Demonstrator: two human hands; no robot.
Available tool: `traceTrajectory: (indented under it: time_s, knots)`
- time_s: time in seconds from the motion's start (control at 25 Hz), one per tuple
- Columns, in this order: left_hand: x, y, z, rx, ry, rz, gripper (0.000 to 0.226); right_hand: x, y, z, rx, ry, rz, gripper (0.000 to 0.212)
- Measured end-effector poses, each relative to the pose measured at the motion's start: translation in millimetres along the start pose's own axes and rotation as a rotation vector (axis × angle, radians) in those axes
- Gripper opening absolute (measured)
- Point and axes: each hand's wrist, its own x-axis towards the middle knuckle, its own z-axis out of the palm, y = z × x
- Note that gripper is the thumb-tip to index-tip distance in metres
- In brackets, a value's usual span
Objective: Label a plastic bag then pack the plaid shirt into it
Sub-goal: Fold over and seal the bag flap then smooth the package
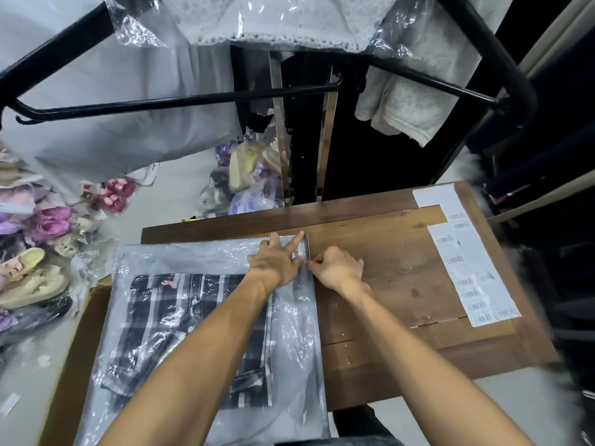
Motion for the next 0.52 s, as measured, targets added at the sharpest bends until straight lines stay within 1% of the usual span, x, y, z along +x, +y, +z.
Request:
traceTrajectory:
  time_s: [0.16,0.32,0.4,0.52]
  knots:
    - [-1,-1,-1,-0.008,0.003,0.005,0.060,-15,10,11,0.004,0.001,-0.015,0.030]
    - [1,-2,0,-0.027,0.008,0.017,0.060,-23,17,17,-0.015,-0.049,-0.008,0.035]
    - [1,-4,-1,-0.098,-0.003,0.012,0.061,-27,17,19,-0.034,-0.057,-0.017,0.037]
    - [-2,-11,0,-0.340,-0.011,0.047,0.066,-29,20,20,-0.024,-0.081,-0.026,0.035]
